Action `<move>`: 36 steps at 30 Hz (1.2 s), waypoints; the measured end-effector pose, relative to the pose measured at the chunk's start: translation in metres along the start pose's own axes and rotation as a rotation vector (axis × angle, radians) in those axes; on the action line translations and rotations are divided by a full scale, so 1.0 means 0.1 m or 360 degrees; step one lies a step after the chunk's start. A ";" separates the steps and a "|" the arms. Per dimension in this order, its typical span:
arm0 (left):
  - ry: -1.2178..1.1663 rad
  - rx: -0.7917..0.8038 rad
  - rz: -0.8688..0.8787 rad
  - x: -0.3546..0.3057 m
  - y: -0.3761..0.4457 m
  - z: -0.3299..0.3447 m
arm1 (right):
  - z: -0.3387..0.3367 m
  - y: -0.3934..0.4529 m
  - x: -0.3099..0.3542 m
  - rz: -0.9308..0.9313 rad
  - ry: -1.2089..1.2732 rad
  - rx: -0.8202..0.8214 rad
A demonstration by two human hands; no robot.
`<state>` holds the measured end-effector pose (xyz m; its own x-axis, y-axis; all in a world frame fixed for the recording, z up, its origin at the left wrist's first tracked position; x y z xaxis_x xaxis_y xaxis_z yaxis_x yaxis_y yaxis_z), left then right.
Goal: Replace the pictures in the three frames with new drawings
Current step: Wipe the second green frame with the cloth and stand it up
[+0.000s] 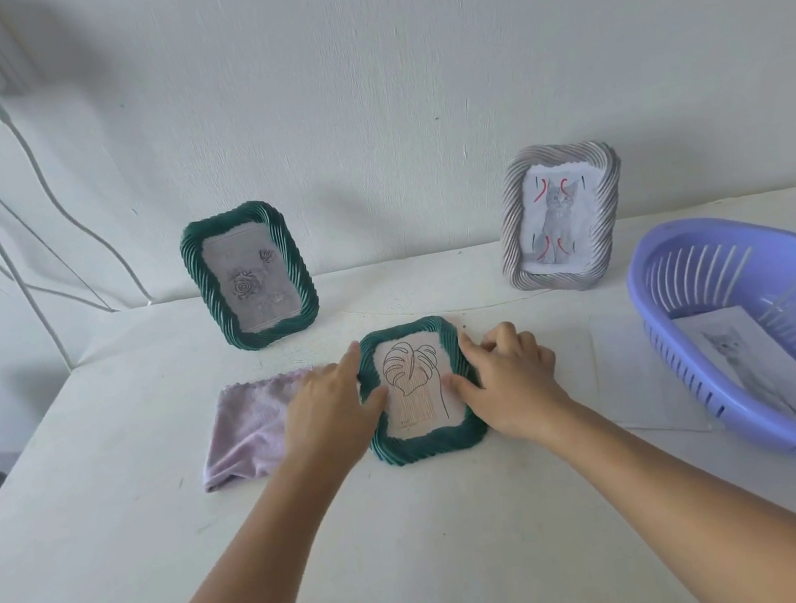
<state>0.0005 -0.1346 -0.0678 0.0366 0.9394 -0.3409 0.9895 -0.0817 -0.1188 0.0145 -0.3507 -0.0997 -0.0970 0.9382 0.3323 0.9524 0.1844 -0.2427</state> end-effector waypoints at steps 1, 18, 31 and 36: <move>-0.0060 -0.0010 0.0014 0.00 -0.02 0.00 | 0.00 0.00 0.01 -0.0006 0.0007 0.0001; -0.1479 -0.0081 -0.0048 0.17 0.00 -0.05 | -0.18 0.02 0.18 -0.0516 0.1299 -0.0174; -0.2016 0.0480 0.0258 -0.11 0.11 -0.20 | -0.40 0.03 0.25 -0.0660 0.1626 -0.0055; -0.2094 0.0491 0.0305 -0.13 0.21 -0.32 | -0.49 0.13 0.25 -0.0671 0.1667 -0.0002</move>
<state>0.0251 -0.1380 -0.0362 -0.1616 -0.0893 -0.9828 0.9064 -0.4072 -0.1121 0.0382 -0.3390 -0.0495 -0.1212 0.0929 0.9883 0.9014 0.4273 0.0704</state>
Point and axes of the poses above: each hand's wrist, its own y-axis towards the middle knuckle, its own z-axis out of the palm, x = y × z, the point moved 8 cm from there along y, towards the middle knuckle, and after that the axes turned 13 degrees about x, right-handed, at the moved point
